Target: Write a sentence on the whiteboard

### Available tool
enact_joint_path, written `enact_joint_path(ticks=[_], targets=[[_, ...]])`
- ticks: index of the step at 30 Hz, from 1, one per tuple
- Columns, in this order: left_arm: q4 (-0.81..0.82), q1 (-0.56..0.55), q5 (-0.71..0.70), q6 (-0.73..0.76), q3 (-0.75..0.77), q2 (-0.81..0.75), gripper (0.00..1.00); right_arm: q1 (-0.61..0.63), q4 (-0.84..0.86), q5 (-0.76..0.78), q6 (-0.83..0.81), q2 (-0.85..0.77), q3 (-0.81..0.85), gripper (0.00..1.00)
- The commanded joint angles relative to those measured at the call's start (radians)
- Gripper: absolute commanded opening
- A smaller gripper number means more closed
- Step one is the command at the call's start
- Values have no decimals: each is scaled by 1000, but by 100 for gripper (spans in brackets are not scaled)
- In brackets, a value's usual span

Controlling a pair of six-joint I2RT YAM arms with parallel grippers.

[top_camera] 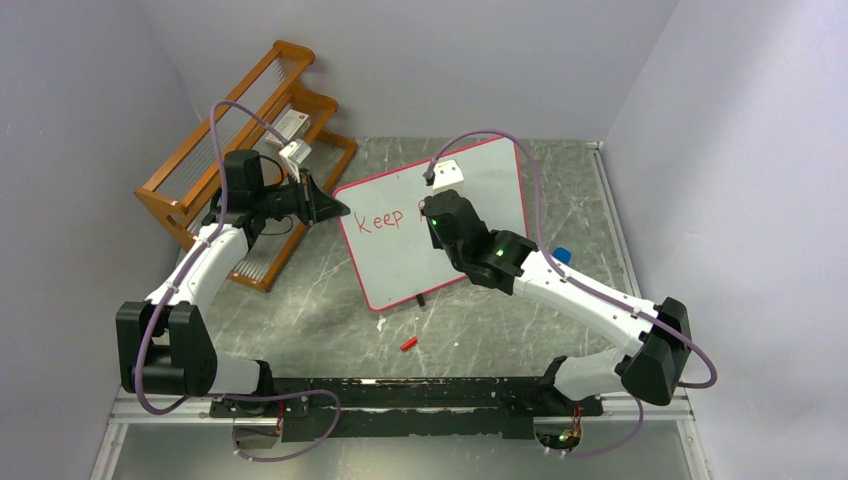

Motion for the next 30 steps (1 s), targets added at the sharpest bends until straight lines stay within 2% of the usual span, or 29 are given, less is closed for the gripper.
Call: enact_joint_path(ticks=[1,18,30], targets=[[-59,-26,-91,109,-14,35,5,-11,27,26,-3,2,-8,0],[-60,-26,-93,110,-14,36,5,-12,-42,-29,26,4,-22,0],[-61,-26,-93,112,-14,37,5,-12,-60,-15,30,-3,-39,0]])
